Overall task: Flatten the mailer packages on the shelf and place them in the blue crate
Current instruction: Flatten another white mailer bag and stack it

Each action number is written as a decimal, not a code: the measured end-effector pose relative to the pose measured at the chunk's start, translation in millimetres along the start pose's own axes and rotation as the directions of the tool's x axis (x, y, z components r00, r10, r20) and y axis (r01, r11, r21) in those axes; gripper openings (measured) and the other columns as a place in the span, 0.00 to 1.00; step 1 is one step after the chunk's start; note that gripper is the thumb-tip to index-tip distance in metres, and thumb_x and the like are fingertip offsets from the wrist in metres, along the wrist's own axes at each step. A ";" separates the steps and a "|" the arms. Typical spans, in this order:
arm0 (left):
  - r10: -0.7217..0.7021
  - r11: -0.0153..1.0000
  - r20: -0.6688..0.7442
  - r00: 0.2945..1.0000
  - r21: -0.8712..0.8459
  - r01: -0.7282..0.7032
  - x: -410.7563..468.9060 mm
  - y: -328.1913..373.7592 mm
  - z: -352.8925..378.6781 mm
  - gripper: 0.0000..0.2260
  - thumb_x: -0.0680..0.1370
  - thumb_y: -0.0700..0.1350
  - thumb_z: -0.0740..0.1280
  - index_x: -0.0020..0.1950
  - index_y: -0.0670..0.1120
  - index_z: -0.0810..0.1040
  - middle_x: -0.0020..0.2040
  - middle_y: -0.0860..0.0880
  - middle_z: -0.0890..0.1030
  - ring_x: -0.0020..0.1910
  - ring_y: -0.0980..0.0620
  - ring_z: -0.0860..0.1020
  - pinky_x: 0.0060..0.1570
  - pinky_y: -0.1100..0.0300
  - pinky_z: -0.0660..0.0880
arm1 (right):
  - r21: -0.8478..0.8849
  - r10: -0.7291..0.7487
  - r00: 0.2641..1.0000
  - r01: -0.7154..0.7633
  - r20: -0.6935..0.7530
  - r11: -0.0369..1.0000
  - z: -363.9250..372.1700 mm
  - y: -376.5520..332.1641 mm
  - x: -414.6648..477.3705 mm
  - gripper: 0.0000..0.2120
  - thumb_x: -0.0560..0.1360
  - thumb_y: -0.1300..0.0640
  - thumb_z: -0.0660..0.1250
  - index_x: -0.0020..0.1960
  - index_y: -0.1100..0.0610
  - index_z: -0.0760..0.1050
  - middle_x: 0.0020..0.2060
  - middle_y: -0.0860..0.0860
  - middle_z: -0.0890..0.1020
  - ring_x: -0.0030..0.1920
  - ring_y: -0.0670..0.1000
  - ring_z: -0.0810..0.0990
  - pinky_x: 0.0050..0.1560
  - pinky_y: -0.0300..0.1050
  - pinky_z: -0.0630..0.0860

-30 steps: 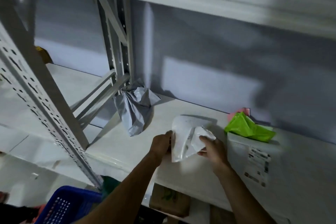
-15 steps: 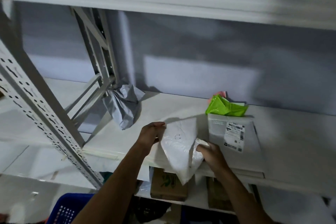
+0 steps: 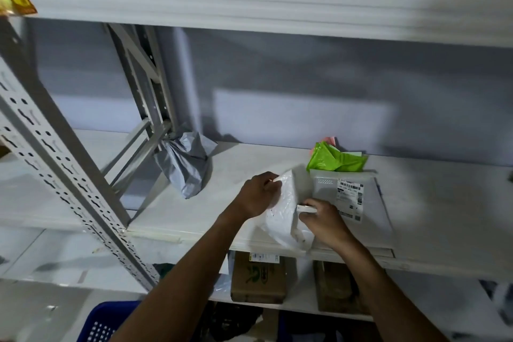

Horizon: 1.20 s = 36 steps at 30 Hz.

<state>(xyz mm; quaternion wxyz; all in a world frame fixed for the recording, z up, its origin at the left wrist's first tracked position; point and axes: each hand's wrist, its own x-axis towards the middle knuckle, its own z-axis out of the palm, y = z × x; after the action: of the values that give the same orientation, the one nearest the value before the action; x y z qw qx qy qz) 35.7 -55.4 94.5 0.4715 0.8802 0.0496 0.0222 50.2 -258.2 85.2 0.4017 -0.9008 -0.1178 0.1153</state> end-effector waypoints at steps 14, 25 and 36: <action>-0.170 0.960 -0.259 0.951 -0.261 0.100 1.3 -11.5 -8.5 0.07 0.83 0.43 0.63 0.48 0.42 0.78 0.42 0.50 0.79 0.43 0.49 0.75 0.44 0.57 0.70 | 0.279 0.041 0.997 -0.023 -0.060 0.960 -23.0 17.5 -3.0 0.12 0.75 0.55 0.68 0.33 0.51 0.78 0.29 0.44 0.77 0.34 0.45 0.74 0.39 0.45 0.67; -0.284 0.935 -0.300 0.911 -0.298 0.193 -0.1 -37.9 -3.3 0.08 0.84 0.43 0.61 0.55 0.43 0.80 0.50 0.47 0.81 0.49 0.47 0.77 0.45 0.58 0.73 | 0.286 0.003 0.998 0.016 -0.063 0.958 -27.8 28.4 -1.2 0.07 0.80 0.55 0.67 0.48 0.51 0.84 0.43 0.48 0.87 0.45 0.47 0.84 0.44 0.42 0.74; -0.323 0.678 0.185 0.928 -0.639 0.363 -4.0 -1.4 1.3 0.25 0.79 0.69 0.58 0.62 0.50 0.77 0.58 0.43 0.83 0.55 0.43 0.84 0.59 0.45 0.80 | -0.421 -0.583 0.753 0.442 -0.306 0.792 6.0 2.0 -1.3 0.16 0.79 0.58 0.67 0.66 0.50 0.78 0.48 0.50 0.85 0.44 0.51 0.82 0.36 0.43 0.79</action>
<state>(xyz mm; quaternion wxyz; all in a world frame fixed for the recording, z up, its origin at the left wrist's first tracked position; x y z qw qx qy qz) 31.7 -56.2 92.6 0.7497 0.6298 0.1890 -0.0752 47.3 -255.8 80.0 0.2807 -0.8880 -0.2913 -0.2187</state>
